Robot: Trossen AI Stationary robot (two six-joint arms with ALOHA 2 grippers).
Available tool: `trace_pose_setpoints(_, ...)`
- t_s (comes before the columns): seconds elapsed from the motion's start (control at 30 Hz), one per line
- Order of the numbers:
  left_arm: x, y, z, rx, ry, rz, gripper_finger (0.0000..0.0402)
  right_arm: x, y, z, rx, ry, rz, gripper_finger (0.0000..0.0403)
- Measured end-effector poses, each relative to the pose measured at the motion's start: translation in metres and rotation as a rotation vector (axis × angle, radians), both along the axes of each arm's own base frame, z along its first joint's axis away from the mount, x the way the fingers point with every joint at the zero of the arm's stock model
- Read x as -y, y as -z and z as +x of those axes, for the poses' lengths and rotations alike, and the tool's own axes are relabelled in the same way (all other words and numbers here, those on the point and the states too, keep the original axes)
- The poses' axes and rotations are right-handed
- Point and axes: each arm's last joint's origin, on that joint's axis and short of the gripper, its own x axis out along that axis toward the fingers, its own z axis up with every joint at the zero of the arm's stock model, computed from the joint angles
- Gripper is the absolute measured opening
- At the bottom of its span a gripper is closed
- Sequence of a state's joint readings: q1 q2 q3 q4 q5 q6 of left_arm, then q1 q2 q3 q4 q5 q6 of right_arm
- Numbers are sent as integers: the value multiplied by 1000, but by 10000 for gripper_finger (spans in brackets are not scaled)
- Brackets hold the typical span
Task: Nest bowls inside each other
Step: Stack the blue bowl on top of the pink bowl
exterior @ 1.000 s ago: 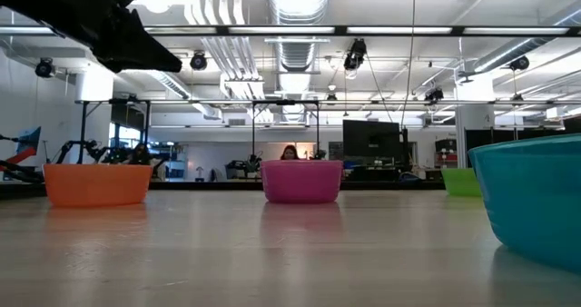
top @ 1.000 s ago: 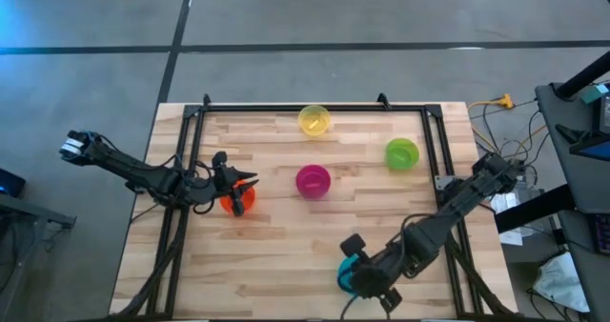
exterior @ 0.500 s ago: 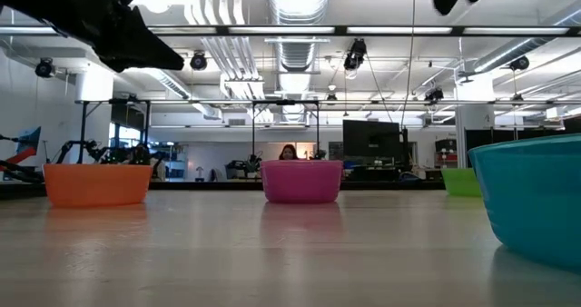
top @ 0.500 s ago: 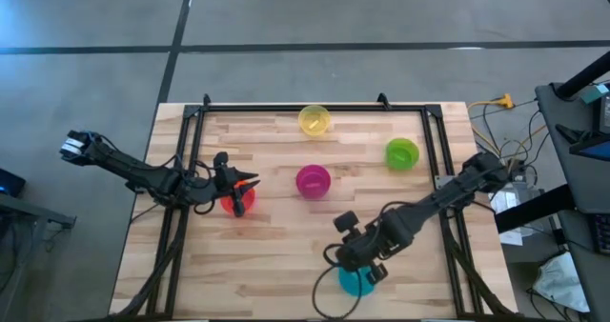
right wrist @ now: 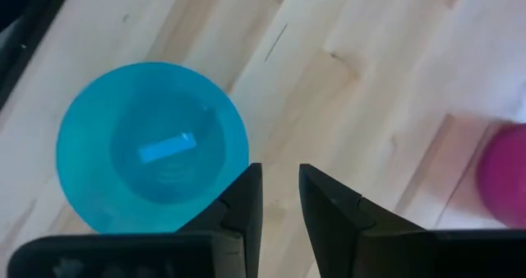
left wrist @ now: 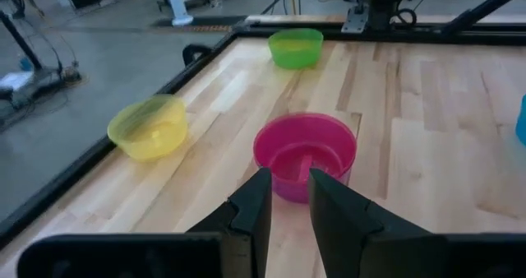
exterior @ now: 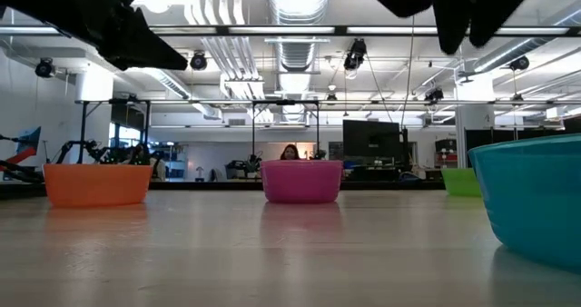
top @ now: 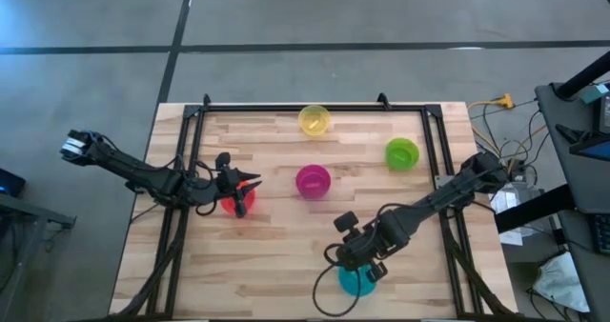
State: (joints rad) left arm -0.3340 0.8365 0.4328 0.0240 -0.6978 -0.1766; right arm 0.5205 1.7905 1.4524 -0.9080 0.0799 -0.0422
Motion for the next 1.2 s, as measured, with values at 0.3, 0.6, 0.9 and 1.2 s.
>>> trace_pose_setpoints(0.3, 1, -1, 2, 7, 15, 22, 67, 9, 33, -1, -24, 6, 42, 77)
trace_pose_setpoints(0.6, 1, -1, 2, 4, 16, 24, 67, 13, 52, -4, -54, 10, 124, 77)
trace_pose_setpoints(0.9, 1, -1, 2, 7, 16, 23, 67, 14, 63, -7, -51, 23, 131, 77)
trace_pose_setpoints(1.2, 1, -1, 2, 7, 16, 23, 67, 17, 77, -12, -47, 38, 144, 77)
